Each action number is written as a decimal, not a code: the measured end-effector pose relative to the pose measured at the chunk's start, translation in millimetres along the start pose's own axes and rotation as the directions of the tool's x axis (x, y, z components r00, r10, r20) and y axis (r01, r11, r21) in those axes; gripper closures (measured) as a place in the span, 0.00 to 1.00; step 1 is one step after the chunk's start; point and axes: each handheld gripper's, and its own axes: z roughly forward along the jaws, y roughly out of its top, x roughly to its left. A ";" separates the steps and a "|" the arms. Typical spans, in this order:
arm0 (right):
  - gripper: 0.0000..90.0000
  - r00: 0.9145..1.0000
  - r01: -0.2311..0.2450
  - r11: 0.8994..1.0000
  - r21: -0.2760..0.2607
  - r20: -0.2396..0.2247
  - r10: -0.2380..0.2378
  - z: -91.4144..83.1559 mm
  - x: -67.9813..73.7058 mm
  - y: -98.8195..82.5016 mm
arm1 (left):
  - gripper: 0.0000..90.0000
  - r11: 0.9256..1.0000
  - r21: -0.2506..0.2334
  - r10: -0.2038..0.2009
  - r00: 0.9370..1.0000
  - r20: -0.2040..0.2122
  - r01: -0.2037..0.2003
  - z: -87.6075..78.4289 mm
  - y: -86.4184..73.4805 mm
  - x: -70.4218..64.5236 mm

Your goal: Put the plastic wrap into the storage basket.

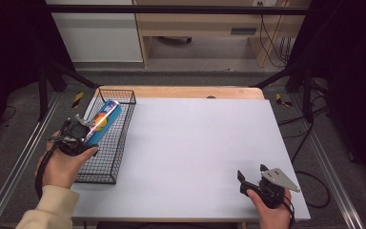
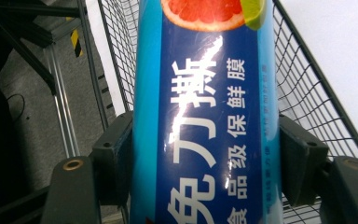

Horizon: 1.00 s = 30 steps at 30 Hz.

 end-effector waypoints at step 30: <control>0.18 1.000 -0.005 1.000 -0.005 -0.001 0.005 -0.5 -1.1 -0.3 | 0.36 0.992 0.123 0.015 1.000 0.017 -0.017 26.6 9.0 -4.0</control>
